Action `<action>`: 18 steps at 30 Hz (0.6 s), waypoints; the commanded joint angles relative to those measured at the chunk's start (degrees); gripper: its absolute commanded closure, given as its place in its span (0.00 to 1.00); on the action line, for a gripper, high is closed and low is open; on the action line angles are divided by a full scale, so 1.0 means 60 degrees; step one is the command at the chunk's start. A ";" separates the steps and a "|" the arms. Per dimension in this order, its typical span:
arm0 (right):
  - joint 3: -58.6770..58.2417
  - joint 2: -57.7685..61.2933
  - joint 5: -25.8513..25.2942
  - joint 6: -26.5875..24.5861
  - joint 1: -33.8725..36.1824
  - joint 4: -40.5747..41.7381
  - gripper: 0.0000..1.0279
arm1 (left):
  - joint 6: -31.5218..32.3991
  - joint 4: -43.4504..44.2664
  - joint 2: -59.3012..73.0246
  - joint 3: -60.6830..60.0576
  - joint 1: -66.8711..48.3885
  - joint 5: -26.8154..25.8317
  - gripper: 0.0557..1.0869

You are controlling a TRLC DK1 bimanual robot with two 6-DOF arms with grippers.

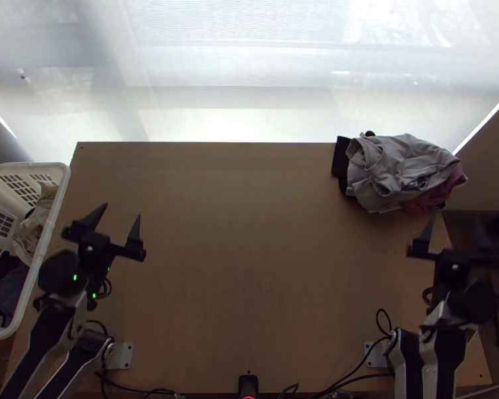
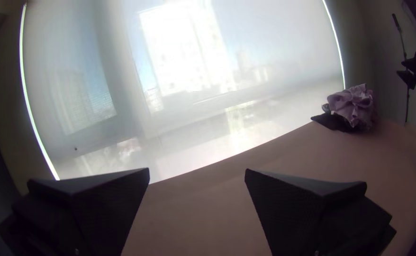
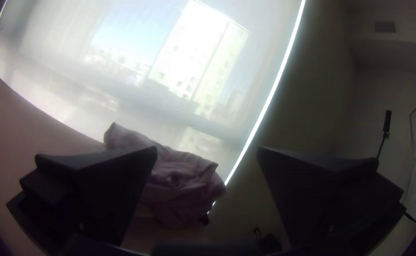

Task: Fold the t-shirt

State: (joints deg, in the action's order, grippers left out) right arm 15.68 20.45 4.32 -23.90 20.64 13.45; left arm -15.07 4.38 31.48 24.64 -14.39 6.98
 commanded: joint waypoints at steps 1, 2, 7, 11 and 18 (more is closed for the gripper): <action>-0.1676 -0.3466 -0.0676 0.0058 -0.0863 -0.2491 0.05 | -0.0682 0.0105 -0.3900 -0.3038 -0.0223 0.0111 0.05; -0.1691 -0.3452 -0.0690 0.0131 -0.0848 -0.2682 0.05 | -0.0682 -0.0218 -0.4442 -0.3155 -0.0209 0.0096 0.05; -0.1691 -0.3452 -0.0676 0.0409 -0.1976 -0.3766 0.05 | -0.0682 -0.1741 -0.5277 -0.3316 -0.0047 0.0067 0.05; -0.1691 -0.3452 -0.0661 0.0131 -0.2723 -0.4469 0.05 | -0.1092 -0.2430 -0.5262 -0.3331 0.0011 0.0067 0.05; -0.1706 -0.3437 -0.0661 0.0175 -0.2386 -0.4483 0.05 | -0.1092 -0.2576 -0.5247 -0.3375 0.0407 -0.0138 0.05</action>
State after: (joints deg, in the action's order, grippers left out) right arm 5.91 0.73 0.45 -22.74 7.53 -11.73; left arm -20.91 -8.88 1.67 5.50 -13.74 7.29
